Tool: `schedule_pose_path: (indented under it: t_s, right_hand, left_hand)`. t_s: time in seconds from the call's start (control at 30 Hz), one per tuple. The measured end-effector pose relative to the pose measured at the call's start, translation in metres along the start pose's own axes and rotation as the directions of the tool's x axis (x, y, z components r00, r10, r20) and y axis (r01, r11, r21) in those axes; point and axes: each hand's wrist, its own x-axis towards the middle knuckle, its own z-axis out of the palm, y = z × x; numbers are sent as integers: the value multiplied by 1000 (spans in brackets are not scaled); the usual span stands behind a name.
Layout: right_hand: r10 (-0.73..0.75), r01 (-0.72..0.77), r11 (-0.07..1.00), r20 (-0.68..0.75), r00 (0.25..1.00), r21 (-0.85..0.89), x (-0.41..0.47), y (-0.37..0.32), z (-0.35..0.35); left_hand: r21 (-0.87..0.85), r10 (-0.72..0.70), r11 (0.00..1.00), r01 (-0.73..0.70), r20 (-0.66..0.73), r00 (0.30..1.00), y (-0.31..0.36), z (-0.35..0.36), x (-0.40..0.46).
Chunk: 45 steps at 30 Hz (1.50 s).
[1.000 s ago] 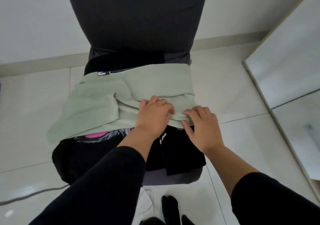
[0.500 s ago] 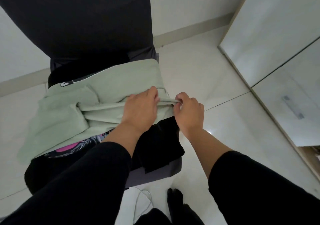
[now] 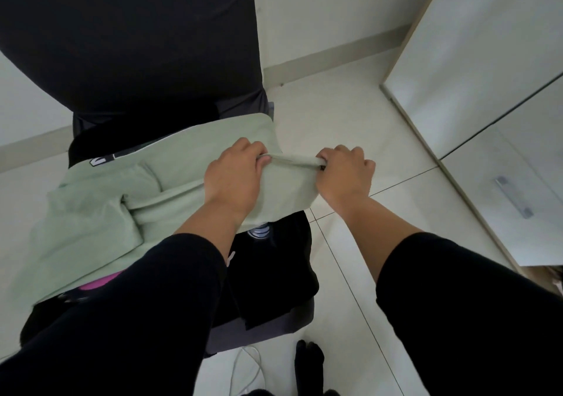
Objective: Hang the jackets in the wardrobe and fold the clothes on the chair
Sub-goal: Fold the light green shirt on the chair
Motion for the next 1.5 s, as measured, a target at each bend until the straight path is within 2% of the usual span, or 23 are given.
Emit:
schedule_pose_path:
  t_s: [0.1,0.2,0.33,0.5,0.6,0.67,0.77,0.93,1.03,1.13,1.3,1.5]
  right_hand:
    - [40,-36,998,-76,996,50,22,-4,-2]
    - [65,-53,990,-88,994,129,42,-11,-5]
    - [111,-101,959,-26,993,265,60,-20,7]
    - [76,-81,909,29,997,409,74,-27,33]
    - [46,-97,906,131,990,412,63,-26,46]
    - [9,-92,901,193,981,425,51,-23,57]
    - [33,-161,869,269,963,468,37,-19,68]
    - [39,-188,841,289,956,507,25,-20,66]
    - [-2,-99,863,199,980,495,21,-27,57]
    - [-81,27,896,105,991,443,16,-40,47]
    - [-242,231,927,2,970,296,4,-67,42]
    - [-422,414,906,112,899,88,-7,-117,50]
  left_hand:
    - [-32,-32,999,31,-37,999,-7,2,10]
    - [-11,-67,998,67,-50,996,-15,4,22]
    - [12,-77,997,78,-50,996,-22,6,36]
    - [27,-108,994,108,-7,994,-38,16,50]
    - [104,-116,989,107,82,990,-43,29,51]
    - [130,-124,985,112,90,988,-44,36,52]
    - [139,-131,983,118,92,987,-44,39,57]
    - [171,-157,976,136,114,981,-39,40,59]
    - [133,-162,980,145,121,979,-37,37,53]
    - [150,-93,986,74,123,988,-39,24,40]
    - [249,-84,965,83,-5,996,-71,-6,3]
    - [308,-202,927,214,-72,977,-124,-33,-24]
